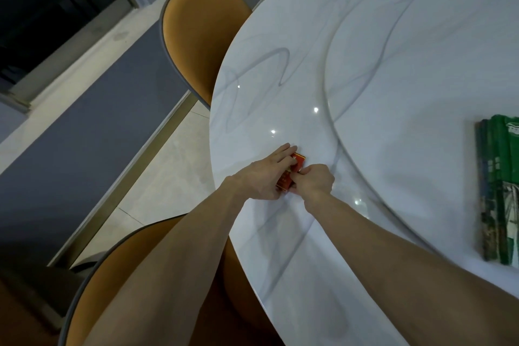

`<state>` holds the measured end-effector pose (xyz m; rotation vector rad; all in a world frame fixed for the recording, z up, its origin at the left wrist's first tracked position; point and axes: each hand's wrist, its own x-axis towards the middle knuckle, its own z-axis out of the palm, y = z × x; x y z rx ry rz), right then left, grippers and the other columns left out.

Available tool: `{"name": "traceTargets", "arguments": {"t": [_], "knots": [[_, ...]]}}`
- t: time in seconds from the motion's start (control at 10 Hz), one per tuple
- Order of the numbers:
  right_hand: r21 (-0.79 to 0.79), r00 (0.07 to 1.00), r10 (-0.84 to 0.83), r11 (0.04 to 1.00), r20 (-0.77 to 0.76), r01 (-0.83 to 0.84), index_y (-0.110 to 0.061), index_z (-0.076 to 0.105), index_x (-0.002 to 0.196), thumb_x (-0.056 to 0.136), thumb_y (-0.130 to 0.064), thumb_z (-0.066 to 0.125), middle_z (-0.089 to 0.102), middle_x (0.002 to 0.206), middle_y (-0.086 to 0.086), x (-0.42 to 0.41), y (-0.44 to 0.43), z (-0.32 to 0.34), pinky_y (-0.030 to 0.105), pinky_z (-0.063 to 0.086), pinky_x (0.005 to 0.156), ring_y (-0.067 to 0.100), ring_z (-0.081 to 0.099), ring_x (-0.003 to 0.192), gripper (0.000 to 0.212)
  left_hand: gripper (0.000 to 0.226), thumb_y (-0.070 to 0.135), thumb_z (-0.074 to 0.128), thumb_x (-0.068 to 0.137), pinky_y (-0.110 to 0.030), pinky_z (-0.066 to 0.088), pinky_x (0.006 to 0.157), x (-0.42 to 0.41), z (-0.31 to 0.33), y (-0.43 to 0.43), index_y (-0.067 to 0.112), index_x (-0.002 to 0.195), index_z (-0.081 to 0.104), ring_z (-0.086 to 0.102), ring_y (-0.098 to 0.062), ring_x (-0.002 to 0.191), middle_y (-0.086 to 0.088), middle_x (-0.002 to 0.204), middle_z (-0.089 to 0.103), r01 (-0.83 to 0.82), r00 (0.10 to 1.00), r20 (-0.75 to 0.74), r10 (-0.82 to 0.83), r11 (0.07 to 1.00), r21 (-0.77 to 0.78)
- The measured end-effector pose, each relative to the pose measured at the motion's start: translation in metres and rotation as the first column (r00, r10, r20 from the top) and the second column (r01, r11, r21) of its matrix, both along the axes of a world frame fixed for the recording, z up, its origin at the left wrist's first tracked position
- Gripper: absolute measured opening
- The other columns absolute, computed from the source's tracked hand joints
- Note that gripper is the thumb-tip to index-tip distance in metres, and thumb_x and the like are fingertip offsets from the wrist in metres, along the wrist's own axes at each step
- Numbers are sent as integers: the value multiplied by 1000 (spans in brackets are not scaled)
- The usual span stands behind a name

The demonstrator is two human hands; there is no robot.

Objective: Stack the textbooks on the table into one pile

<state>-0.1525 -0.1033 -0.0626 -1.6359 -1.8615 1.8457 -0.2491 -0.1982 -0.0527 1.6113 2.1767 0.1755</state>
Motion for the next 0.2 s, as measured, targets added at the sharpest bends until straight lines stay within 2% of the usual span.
{"name": "traceTargets", "arguments": {"t": [0.1,0.2], "knots": [[6,998,63,998,-9,-63,-8,60,57,82,-12,67,71,77,19,4,2,7,47,61,76,36,72,77,26,79,28,70,79,-39,31,118,1,2,0,9,145,31,4,-22,151,-9,162,12,-19,1000,-13,19,1000,1],[103,984,166,980,68,-172,-3,64,79,86,-20,62,68,81,18,12,3,23,43,59,78,33,68,75,19,86,32,72,78,-35,19,121,7,14,-7,12,147,26,4,-24,151,-10,161,11,-133,991,23,133,991,-21]]}}
